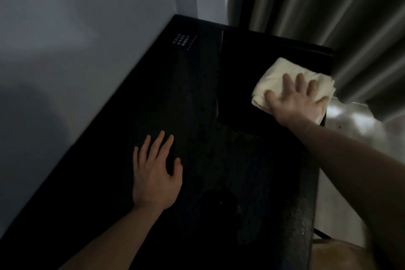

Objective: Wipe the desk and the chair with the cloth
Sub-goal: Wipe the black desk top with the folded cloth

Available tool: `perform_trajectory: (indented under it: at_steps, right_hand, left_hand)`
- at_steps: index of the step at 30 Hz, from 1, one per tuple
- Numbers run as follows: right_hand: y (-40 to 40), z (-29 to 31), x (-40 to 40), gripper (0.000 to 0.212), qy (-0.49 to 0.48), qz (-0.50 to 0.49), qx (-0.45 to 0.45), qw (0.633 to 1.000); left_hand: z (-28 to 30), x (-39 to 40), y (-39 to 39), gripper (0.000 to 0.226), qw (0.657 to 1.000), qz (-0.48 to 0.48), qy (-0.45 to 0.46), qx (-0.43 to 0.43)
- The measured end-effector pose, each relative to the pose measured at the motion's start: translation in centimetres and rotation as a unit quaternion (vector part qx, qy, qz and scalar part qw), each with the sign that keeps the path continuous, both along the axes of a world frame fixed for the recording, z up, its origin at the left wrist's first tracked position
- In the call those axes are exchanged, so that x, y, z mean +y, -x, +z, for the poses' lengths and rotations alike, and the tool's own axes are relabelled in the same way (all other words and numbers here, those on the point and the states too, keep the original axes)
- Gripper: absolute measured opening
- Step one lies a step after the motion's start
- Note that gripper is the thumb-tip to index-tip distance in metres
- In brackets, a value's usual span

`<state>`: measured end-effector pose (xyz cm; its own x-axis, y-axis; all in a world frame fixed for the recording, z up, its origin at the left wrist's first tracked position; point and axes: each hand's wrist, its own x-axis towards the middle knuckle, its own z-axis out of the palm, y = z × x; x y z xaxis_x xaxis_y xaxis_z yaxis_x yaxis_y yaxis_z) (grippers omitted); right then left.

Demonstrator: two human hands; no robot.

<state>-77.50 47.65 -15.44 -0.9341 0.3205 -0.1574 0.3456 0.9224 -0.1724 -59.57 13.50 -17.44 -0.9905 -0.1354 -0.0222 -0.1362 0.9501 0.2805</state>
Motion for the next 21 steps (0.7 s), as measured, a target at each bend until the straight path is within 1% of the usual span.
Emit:
perform_trajectory:
  at_steps: [6,11,16,21]
  right_hand:
    - [5.0,0.3,0.0,0.09,0.004,-0.026,0.007,1.0]
    - [5.7,0.2,0.1,0.089,-0.004,-0.018,-0.007,1.0]
    - [3.2,-0.2,-0.9,0.086,-0.005,0.015,-0.018,1.0]
    - [-3.2,-0.6,-3.6,0.085,-0.006,0.065,-0.012,0.998]
  left_hand:
    - [0.3,0.2,0.1,0.068,1.0,0.006,-0.004,-0.01]
    - [0.3,0.1,0.0,0.067,1.0,0.007,-0.01,-0.011]
    - [0.2,0.1,-0.2,0.065,1.0,0.005,-0.014,-0.002]
    - [0.4,0.1,-0.2,0.063,1.0,0.002,-0.007,-0.013]
